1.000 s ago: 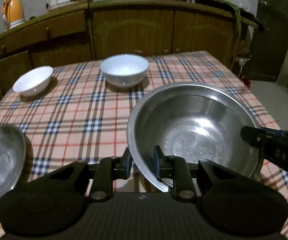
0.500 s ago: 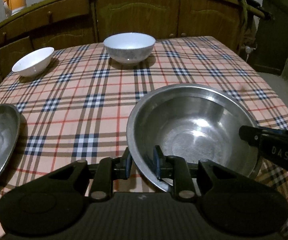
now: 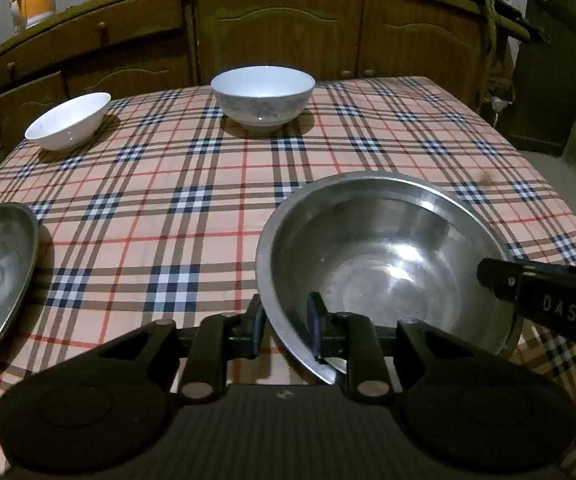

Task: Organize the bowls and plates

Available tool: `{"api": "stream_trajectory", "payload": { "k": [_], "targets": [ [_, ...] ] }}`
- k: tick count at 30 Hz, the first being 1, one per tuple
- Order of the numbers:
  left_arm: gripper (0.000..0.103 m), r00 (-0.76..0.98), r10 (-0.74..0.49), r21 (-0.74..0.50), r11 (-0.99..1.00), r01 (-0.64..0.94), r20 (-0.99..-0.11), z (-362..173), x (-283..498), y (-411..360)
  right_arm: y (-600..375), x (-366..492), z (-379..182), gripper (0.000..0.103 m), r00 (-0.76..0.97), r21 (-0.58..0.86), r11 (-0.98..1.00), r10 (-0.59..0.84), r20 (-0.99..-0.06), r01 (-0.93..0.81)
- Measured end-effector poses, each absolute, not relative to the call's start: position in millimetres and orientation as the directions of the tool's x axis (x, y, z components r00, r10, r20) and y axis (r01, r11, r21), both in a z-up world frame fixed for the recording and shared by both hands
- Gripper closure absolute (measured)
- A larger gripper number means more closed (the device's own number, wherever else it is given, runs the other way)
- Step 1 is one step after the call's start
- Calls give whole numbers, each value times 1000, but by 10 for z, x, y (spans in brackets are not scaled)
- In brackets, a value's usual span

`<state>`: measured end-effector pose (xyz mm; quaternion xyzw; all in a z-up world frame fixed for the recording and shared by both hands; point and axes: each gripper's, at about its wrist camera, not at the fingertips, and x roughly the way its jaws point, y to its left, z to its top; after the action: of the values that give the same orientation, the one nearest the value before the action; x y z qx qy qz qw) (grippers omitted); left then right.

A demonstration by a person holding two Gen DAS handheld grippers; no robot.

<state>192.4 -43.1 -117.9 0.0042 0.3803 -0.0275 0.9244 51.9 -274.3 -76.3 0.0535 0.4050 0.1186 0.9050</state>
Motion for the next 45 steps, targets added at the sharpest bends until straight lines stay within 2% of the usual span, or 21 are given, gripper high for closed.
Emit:
{"api": "stream_trajectory", "payload": {
  "k": [2, 5, 9, 15, 18, 31, 45],
  "targets": [
    [76, 712, -42, -11, 999, 49, -701, -1167, 1923, -416, -2755, 514, -744, 73, 648, 194, 967, 254, -718, -163],
    [73, 714, -39, -10, 999, 46, -699, -1137, 1922, -382, -2781, 507, -697, 72, 662, 190, 971, 238, -711, -145],
    [61, 721, -23, -5, 1000, 28, -693, -1077, 1922, -322, -2811, 508, -598, 69, 682, 187, 973, 227, -696, -133],
    [55, 733, -5, -4, 1000, 3, -680, -929, 1927, -203, -2743, 503, -410, 67, 701, 204, 966, 255, -666, -157],
    [51, 742, 1, -8, 1000, -8, -670, -838, 1930, -130, -2651, 500, -323, 63, 697, 221, 957, 287, -657, -186],
    [49, 769, 26, -38, 997, -65, -639, -569, 1974, 330, -2024, 595, -66, 57, 672, 247, 924, 382, -634, -292],
    [49, 775, 108, -55, 982, -181, -622, -441, 2199, 1102, -1167, 871, 36, 56, 626, 252, 884, 459, -630, -395]
  ]
}}
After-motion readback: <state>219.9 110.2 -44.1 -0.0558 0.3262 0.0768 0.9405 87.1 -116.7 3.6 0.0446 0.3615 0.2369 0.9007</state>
